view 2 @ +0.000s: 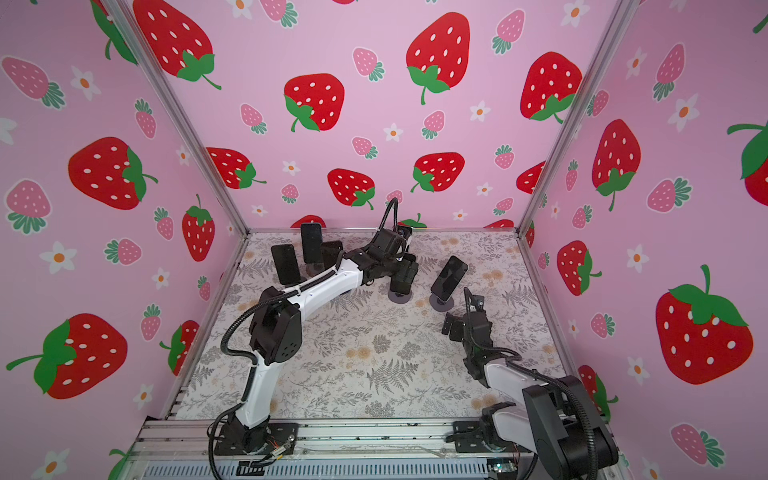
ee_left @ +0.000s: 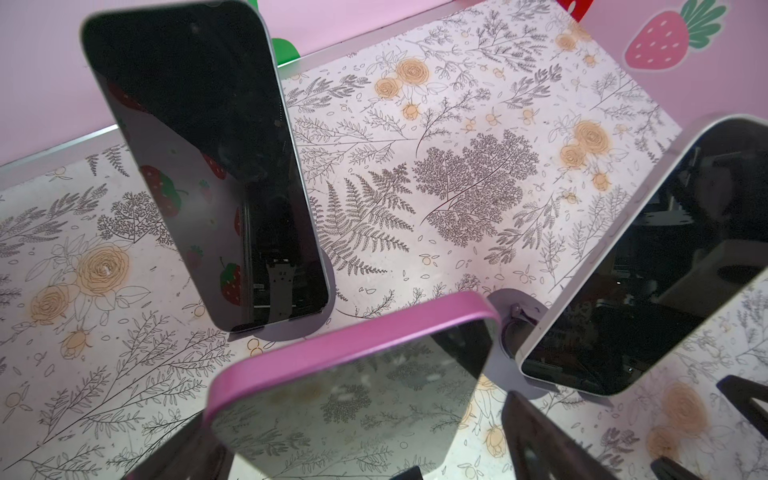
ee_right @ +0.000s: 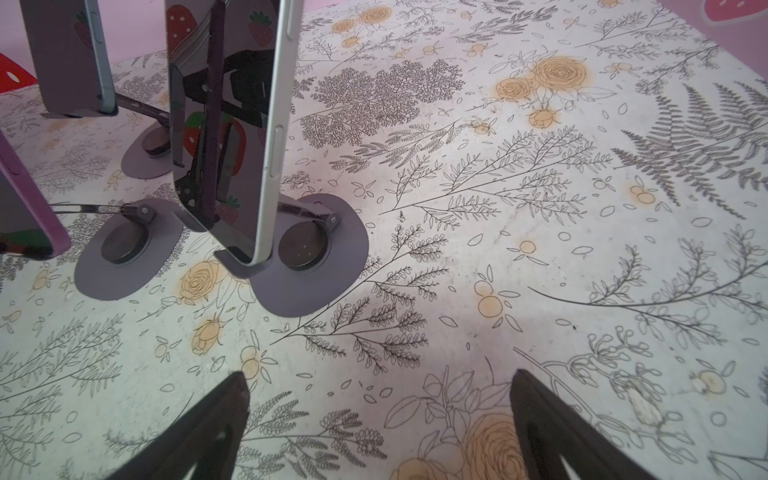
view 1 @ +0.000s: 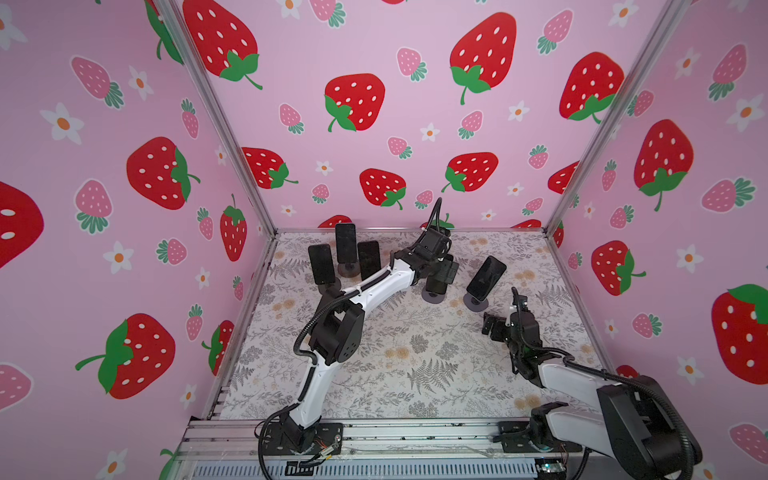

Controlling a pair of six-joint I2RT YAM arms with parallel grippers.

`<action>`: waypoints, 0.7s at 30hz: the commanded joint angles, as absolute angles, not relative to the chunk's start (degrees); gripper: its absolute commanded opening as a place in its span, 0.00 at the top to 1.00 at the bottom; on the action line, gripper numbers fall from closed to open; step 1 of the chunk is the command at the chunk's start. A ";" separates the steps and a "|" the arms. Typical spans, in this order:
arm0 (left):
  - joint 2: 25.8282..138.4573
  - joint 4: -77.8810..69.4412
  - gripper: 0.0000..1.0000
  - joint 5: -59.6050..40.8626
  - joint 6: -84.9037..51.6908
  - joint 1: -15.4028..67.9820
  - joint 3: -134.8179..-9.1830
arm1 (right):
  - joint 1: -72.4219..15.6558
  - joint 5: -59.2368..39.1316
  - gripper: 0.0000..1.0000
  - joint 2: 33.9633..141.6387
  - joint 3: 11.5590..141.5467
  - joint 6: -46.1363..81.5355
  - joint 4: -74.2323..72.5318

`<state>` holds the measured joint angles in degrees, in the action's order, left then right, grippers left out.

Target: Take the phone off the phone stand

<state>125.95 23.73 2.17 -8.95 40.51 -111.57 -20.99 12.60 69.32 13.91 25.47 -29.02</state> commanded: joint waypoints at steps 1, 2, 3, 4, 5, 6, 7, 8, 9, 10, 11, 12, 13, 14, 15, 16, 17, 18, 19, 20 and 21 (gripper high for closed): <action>122.60 22.49 0.01 3.15 -9.50 40.71 -111.06 | -21.27 13.52 0.00 69.49 15.12 25.88 -28.37; 122.21 22.32 0.01 3.29 -9.54 40.73 -110.70 | -21.27 13.54 0.00 69.44 15.03 25.92 -28.39; 121.73 22.07 0.01 3.44 -9.50 40.74 -110.29 | -21.27 13.62 0.00 69.43 15.03 25.93 -28.33; 121.36 21.97 0.01 3.49 -9.64 40.76 -109.99 | -21.27 13.62 0.00 69.34 15.01 25.93 -28.38; 121.00 21.80 0.01 3.58 -9.72 40.78 -109.62 | -21.27 13.62 0.00 69.36 14.95 25.92 -28.31; 120.60 21.56 0.01 3.69 -9.89 40.69 -109.37 | -21.27 13.62 0.00 69.34 14.95 25.89 -28.31; 120.29 21.18 0.01 3.65 -10.16 40.74 -109.00 | -21.27 13.62 0.00 69.39 14.98 25.88 -28.30; 120.02 20.40 0.01 2.69 -10.12 40.78 -108.50 | -21.27 13.62 0.00 69.35 14.97 25.92 -28.36; 119.82 19.28 0.01 1.88 -10.22 40.77 -107.90 | -21.27 13.62 0.00 69.35 14.95 25.93 -28.35; 119.80 18.47 0.01 2.11 -11.10 40.83 -107.60 | -21.27 13.71 0.00 69.33 14.95 25.93 -28.31; 119.93 17.92 0.01 2.98 -12.26 40.95 -107.49 | -21.27 13.71 0.00 69.28 14.94 25.93 -28.32; 120.23 17.68 0.01 4.42 -12.96 41.25 -107.62 | -21.27 13.67 0.00 69.31 14.95 26.01 -28.37; 120.43 17.67 0.01 6.21 -13.24 41.59 -107.79 | -21.27 13.71 0.00 69.31 14.95 26.02 -28.33; 120.70 17.67 0.01 8.48 -13.36 42.08 -108.09 | -21.27 13.71 0.00 69.33 14.99 26.02 -28.34; 121.00 17.69 0.01 10.90 -13.42 42.49 -108.32 | -21.27 13.79 0.00 69.18 14.91 26.02 -28.31; 121.18 17.75 0.01 12.43 -13.45 42.85 -108.53 | -21.28 13.71 0.00 69.13 14.85 26.02 -28.31; 121.44 17.72 0.01 13.98 -13.66 43.03 -108.72 | -21.27 13.71 0.00 69.13 14.85 26.02 -28.38; 121.63 17.84 0.01 14.84 -14.40 43.23 -108.89 | -21.27 13.67 0.00 69.25 14.90 26.02 -28.30; 121.64 17.80 0.01 15.15 -15.16 43.20 -108.90 | -21.27 13.68 0.01 69.29 14.98 26.02 -28.36; 121.79 17.76 0.01 15.44 -15.85 43.24 -108.81 | -21.27 13.69 0.00 69.33 14.94 26.02 -28.36; 121.89 17.67 0.01 15.84 -16.42 43.26 -108.81 | -21.27 13.71 0.00 69.27 14.94 26.02 -28.30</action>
<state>121.12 18.81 11.35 -13.76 42.94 -108.22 -20.99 12.78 69.32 13.91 25.47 -29.02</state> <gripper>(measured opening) 0.993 0.995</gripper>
